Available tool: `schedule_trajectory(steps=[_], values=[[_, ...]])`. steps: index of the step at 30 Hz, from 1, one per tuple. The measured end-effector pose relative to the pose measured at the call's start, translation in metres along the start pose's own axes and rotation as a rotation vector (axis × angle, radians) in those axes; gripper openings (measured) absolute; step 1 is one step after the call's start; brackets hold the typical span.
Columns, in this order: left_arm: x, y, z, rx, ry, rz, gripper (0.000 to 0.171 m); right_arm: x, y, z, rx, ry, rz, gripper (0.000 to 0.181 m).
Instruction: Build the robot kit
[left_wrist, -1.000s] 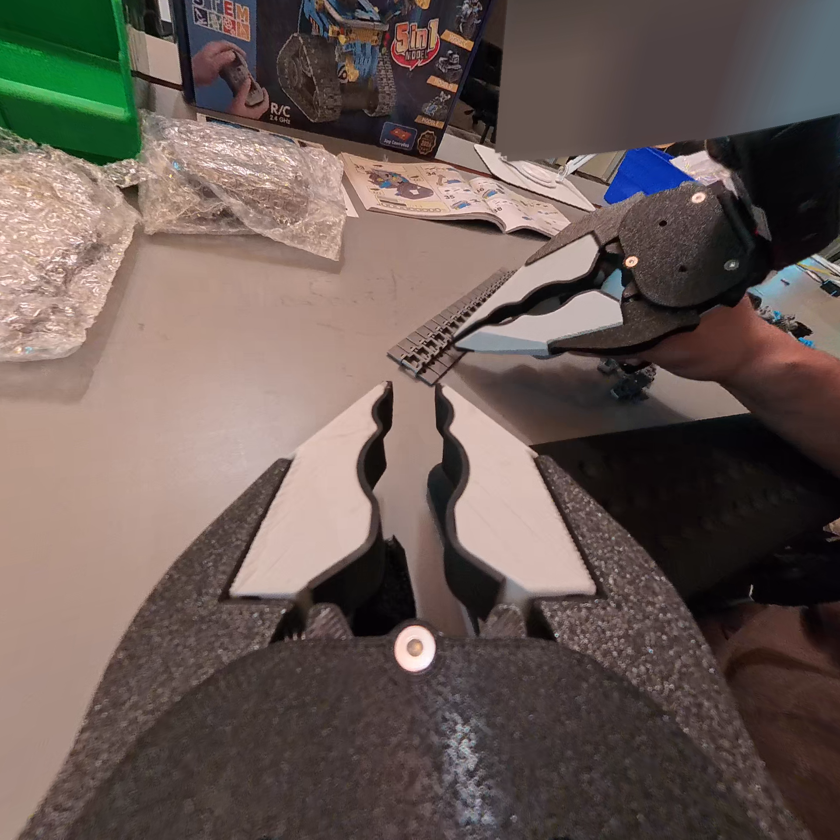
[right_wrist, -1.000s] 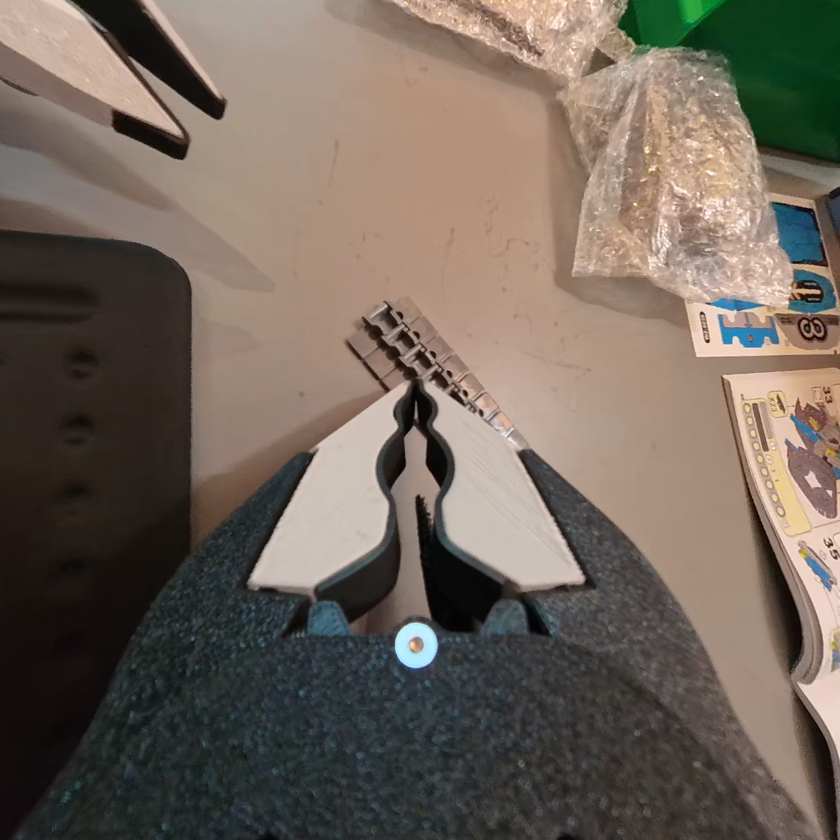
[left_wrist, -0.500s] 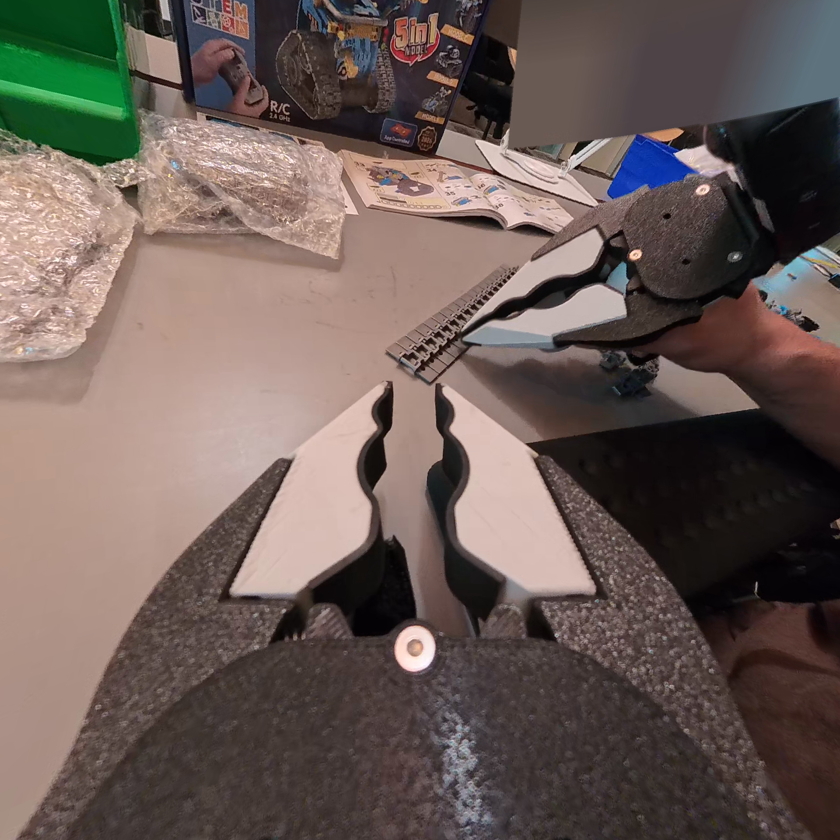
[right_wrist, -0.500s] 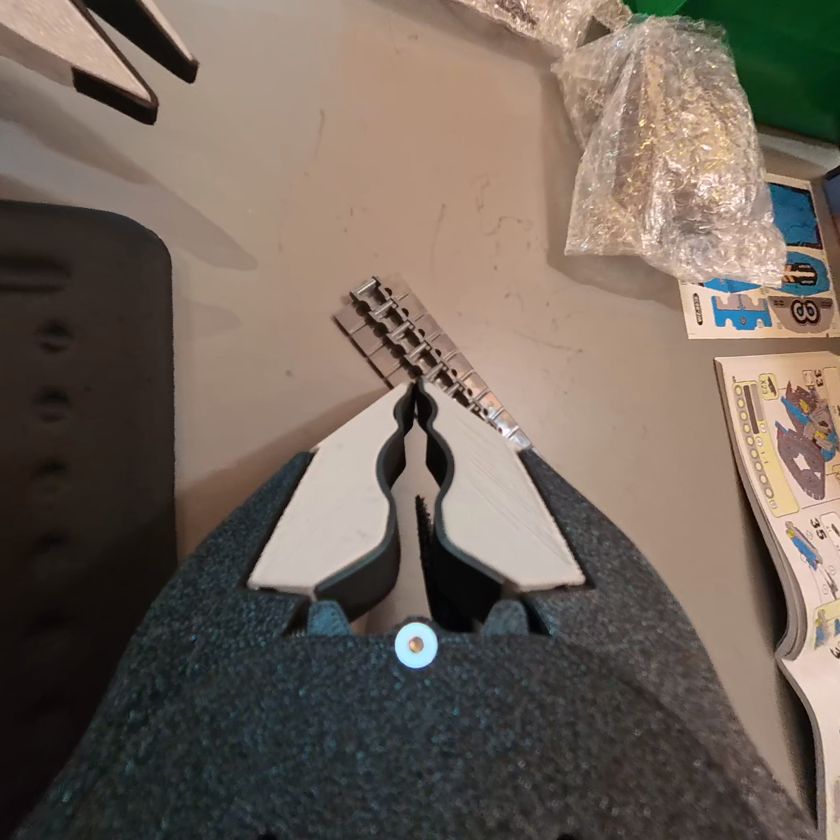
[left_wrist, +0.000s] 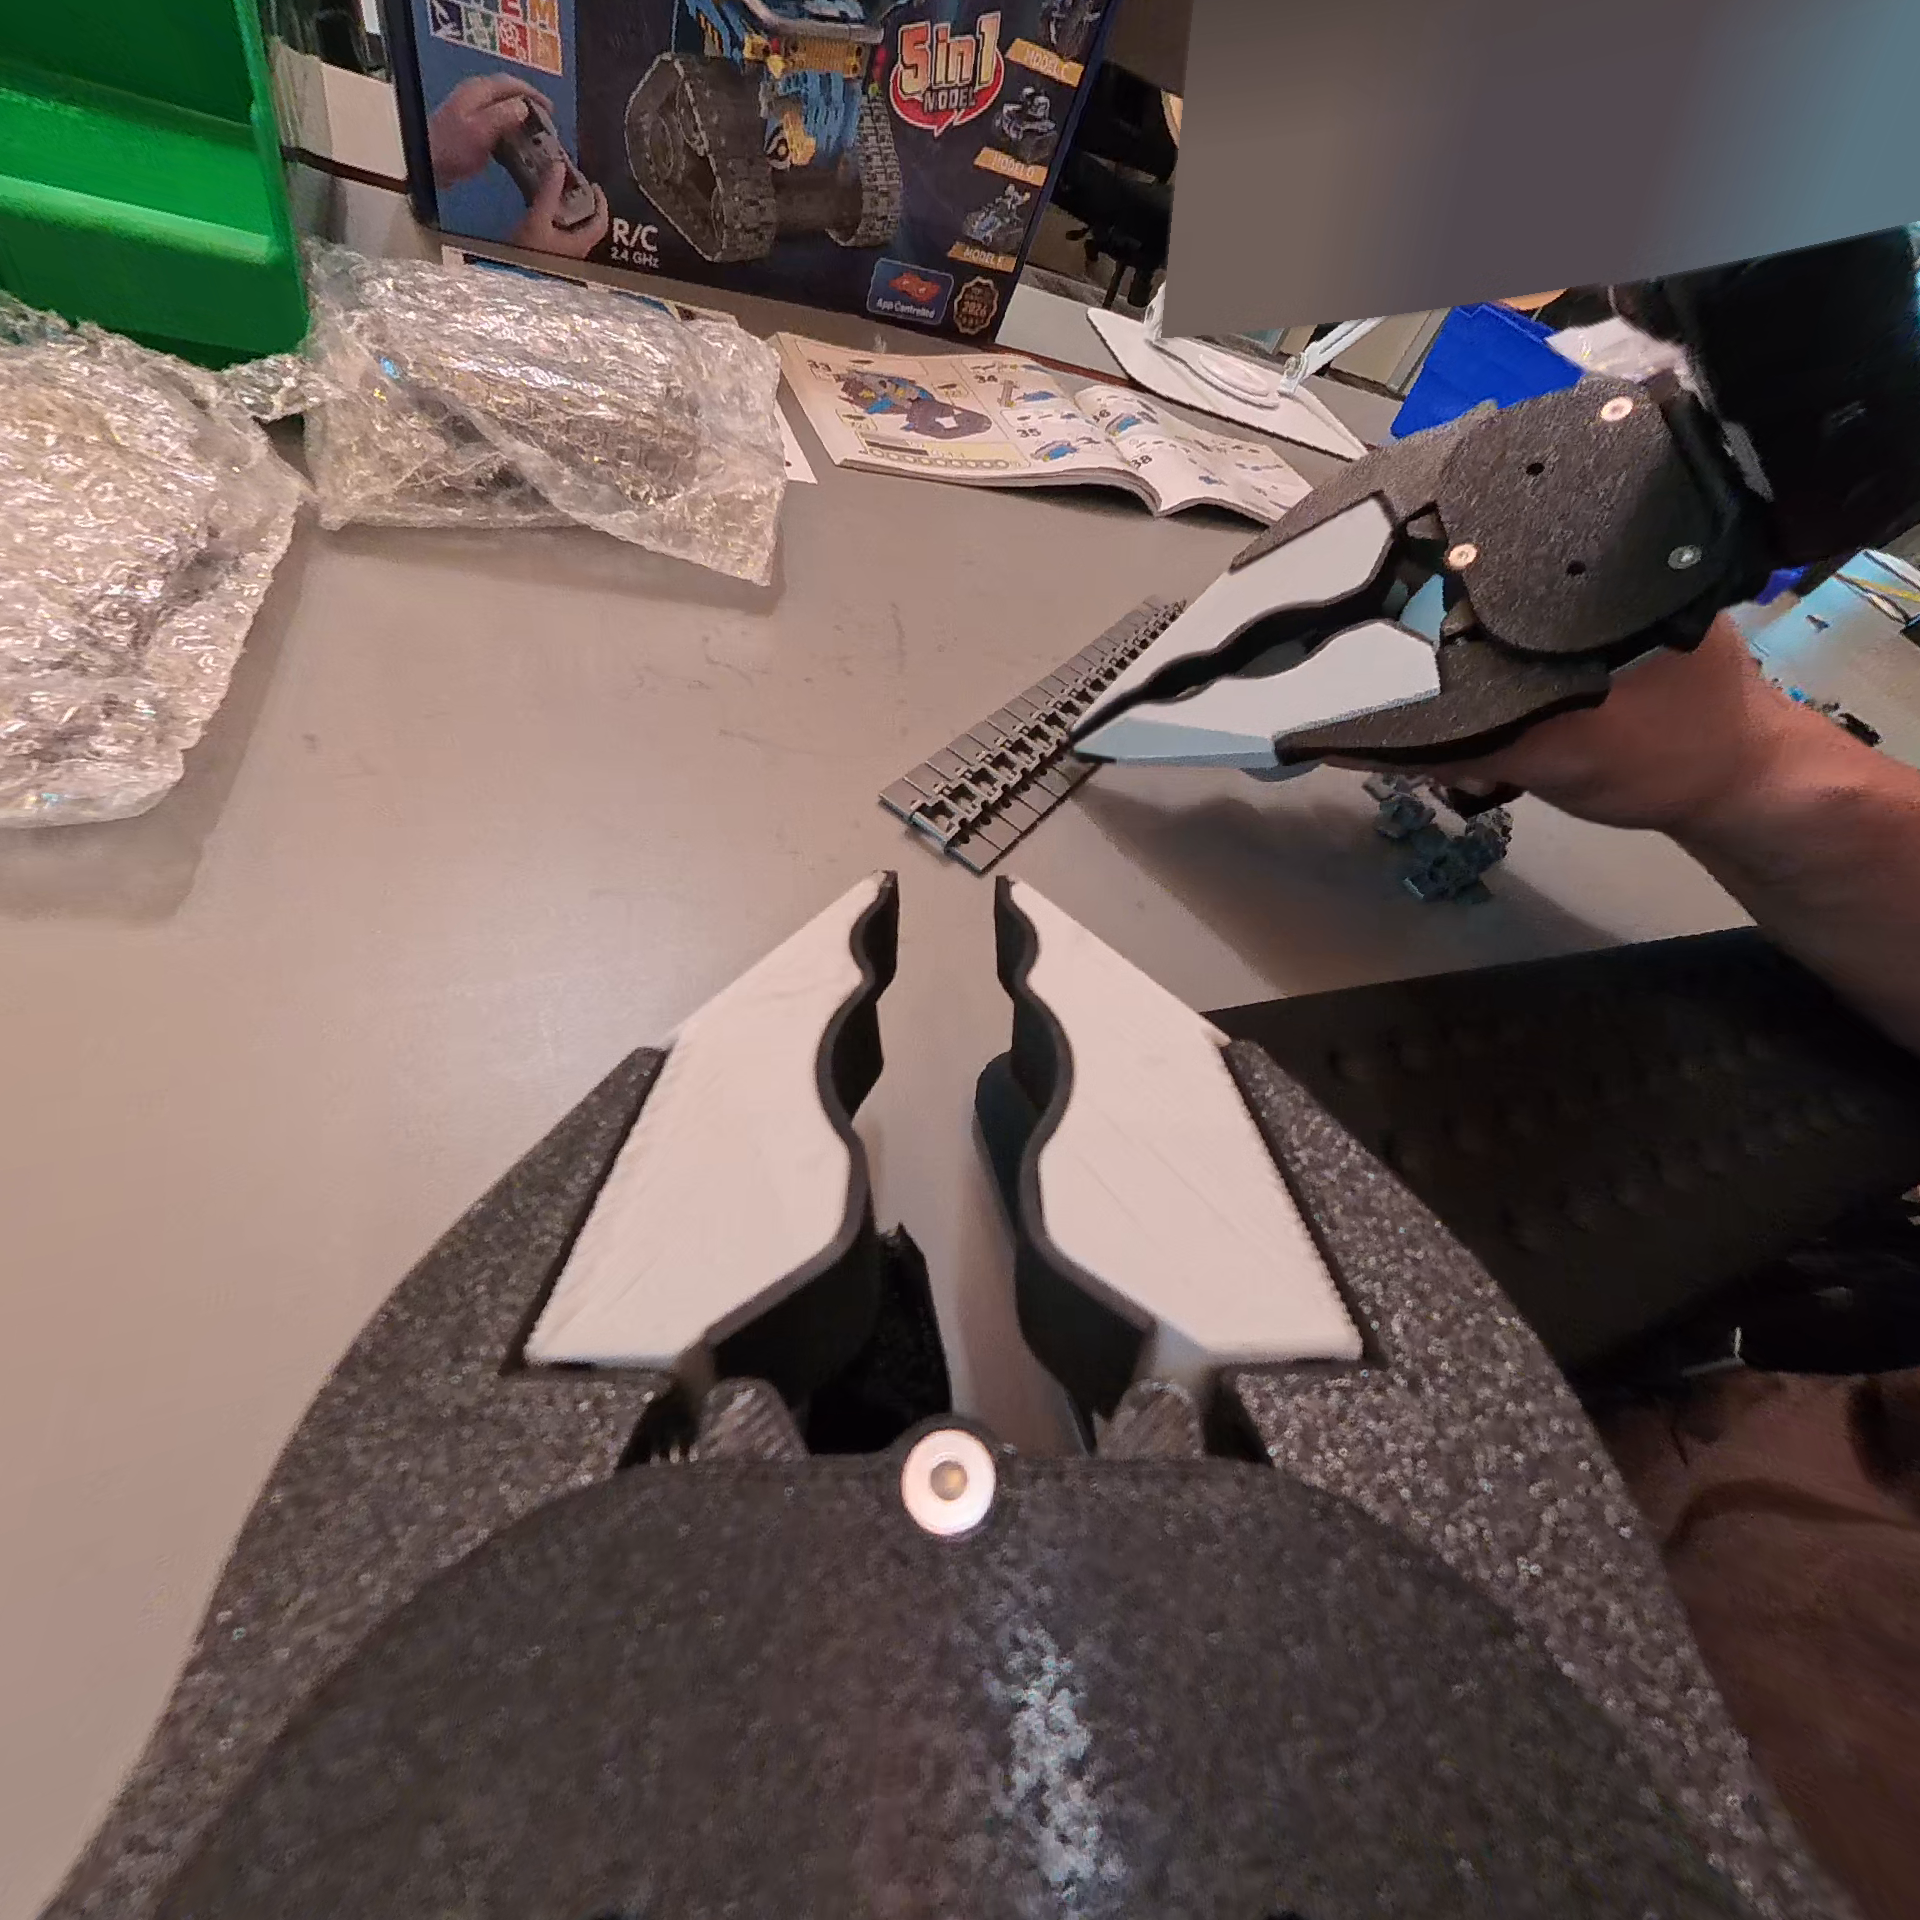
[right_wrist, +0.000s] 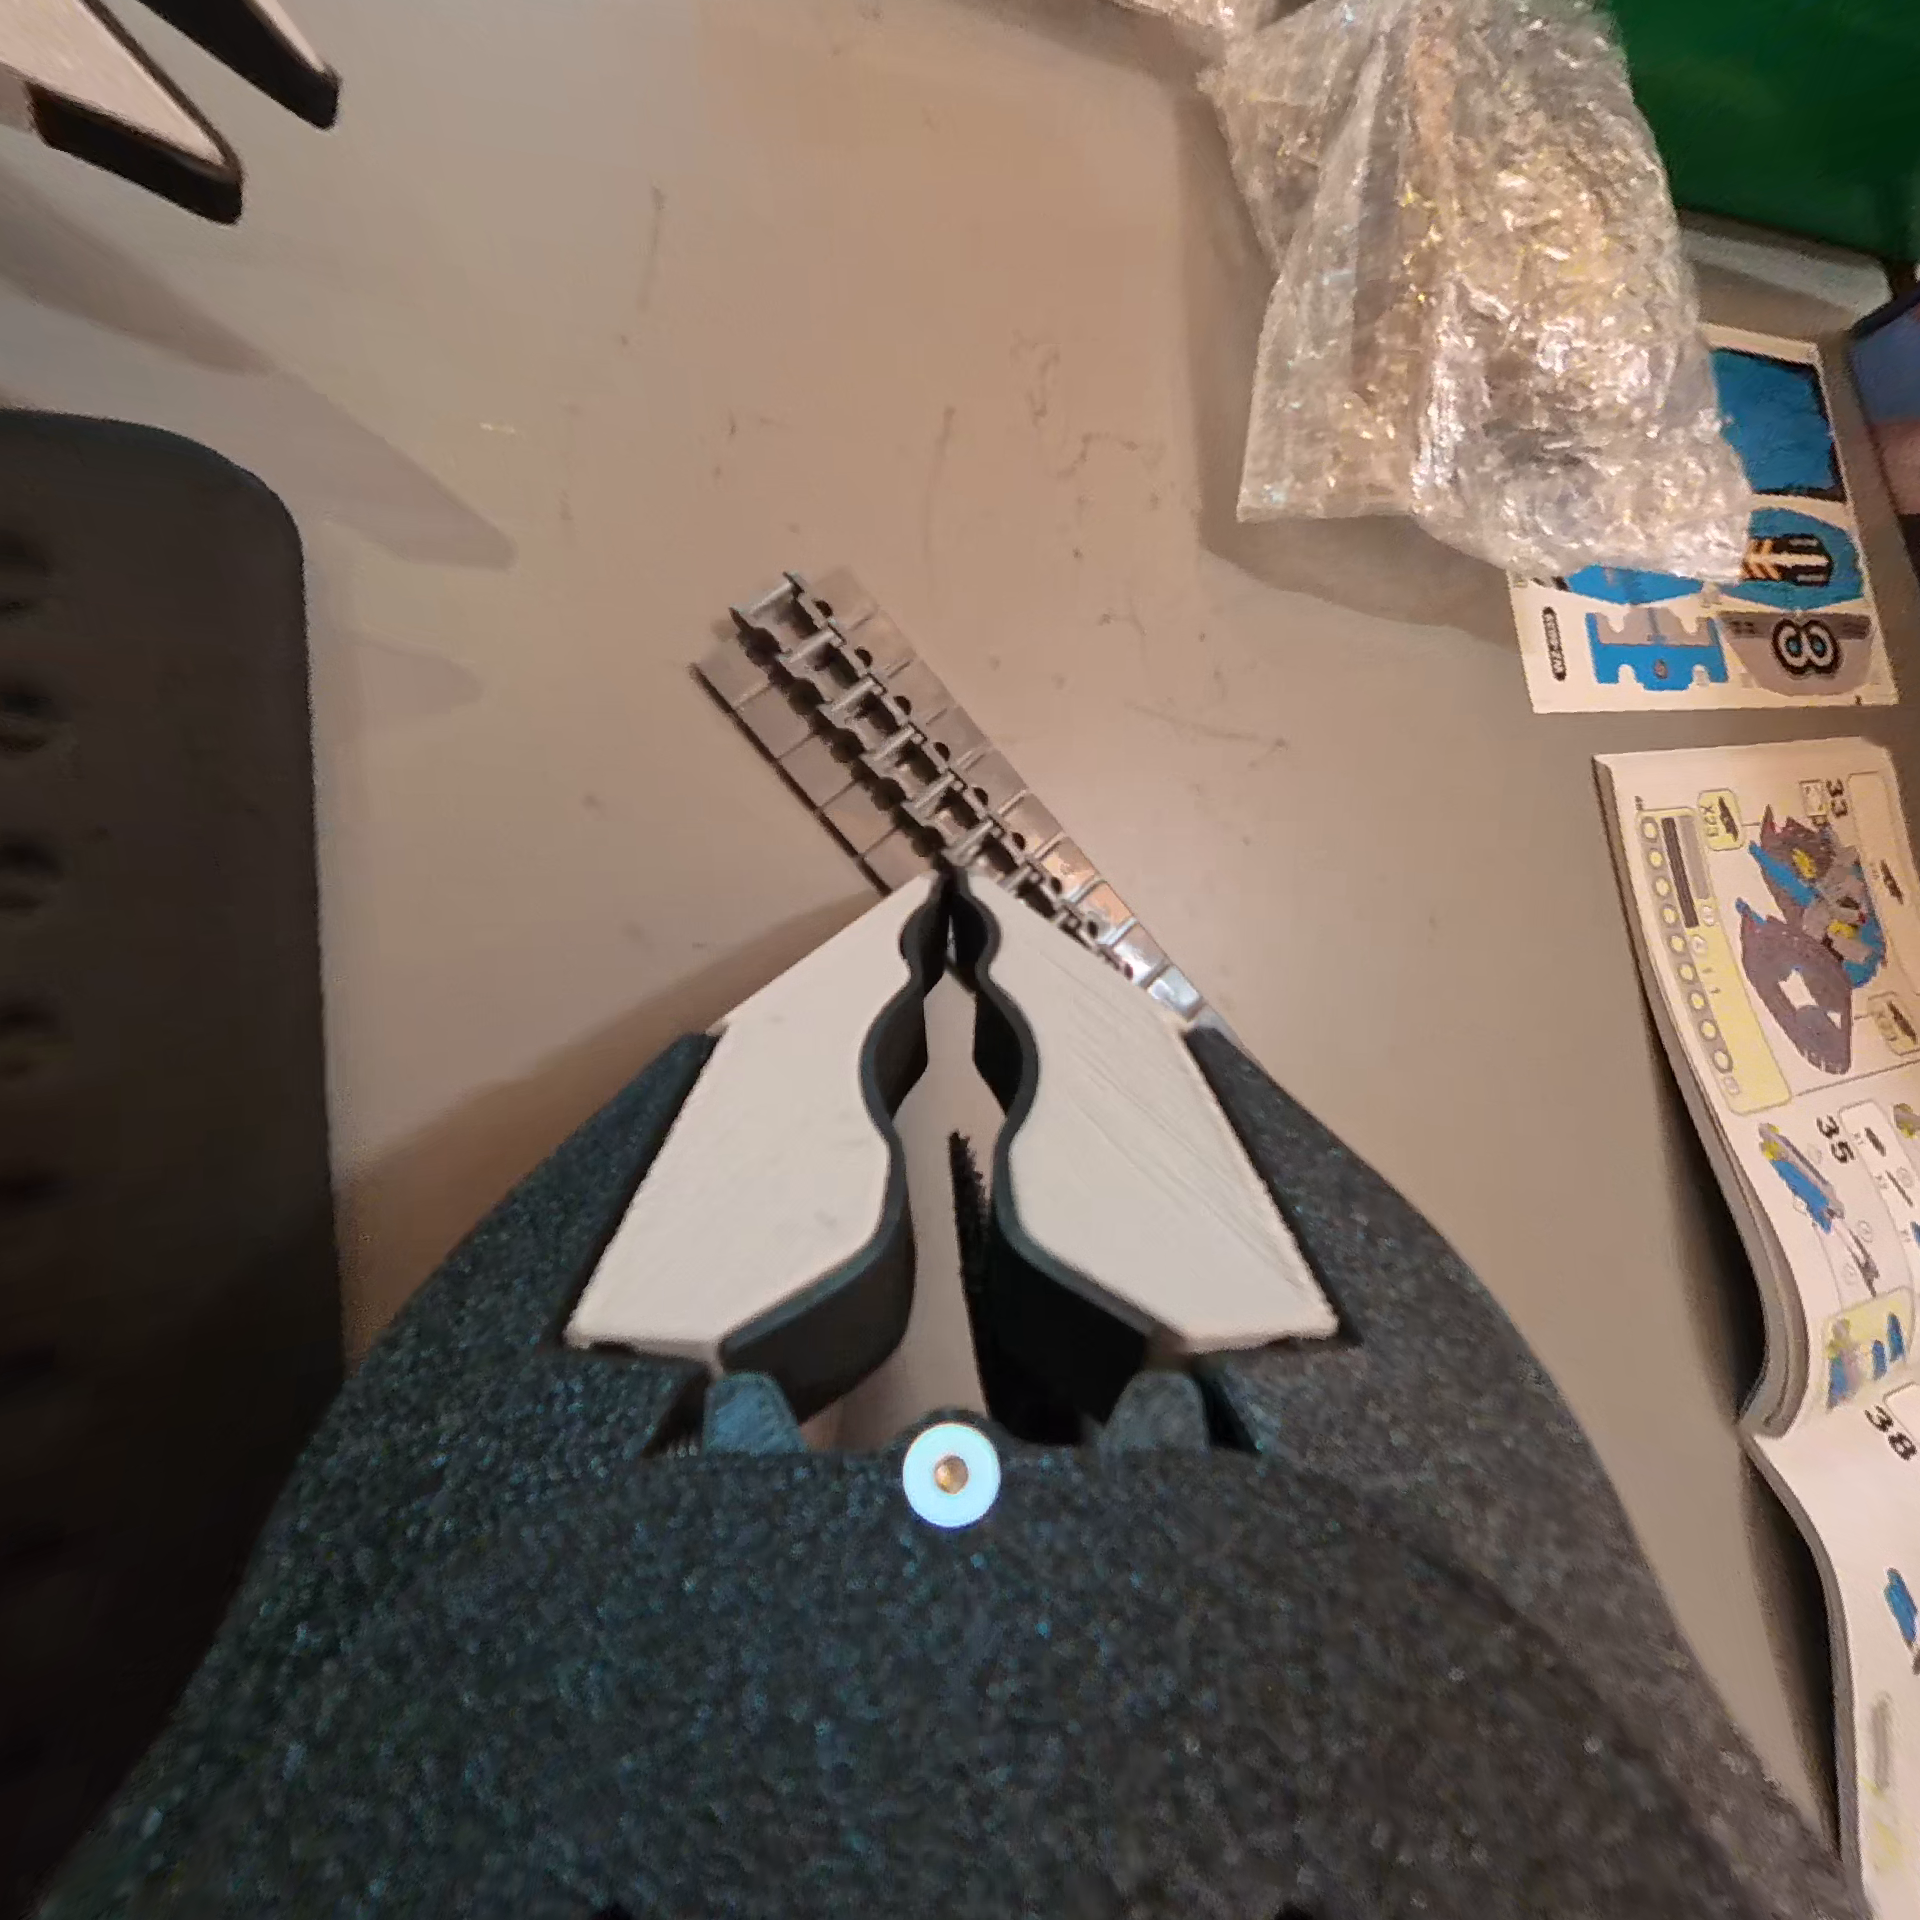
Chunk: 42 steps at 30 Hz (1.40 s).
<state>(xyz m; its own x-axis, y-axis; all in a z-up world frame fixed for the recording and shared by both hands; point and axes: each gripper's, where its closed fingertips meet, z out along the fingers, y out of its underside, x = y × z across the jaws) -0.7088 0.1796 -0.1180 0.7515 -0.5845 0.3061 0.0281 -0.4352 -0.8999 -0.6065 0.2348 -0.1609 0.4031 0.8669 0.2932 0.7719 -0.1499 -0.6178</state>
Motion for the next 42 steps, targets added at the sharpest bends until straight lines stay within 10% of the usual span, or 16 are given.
schedule_trajectory(steps=[42], values=[[0.003, 0.003, 0.005, -0.019, 0.008, 0.007, 0.018, 0.023, 0.02, -0.01, -0.023, 0.019, 0.026, 0.0]])
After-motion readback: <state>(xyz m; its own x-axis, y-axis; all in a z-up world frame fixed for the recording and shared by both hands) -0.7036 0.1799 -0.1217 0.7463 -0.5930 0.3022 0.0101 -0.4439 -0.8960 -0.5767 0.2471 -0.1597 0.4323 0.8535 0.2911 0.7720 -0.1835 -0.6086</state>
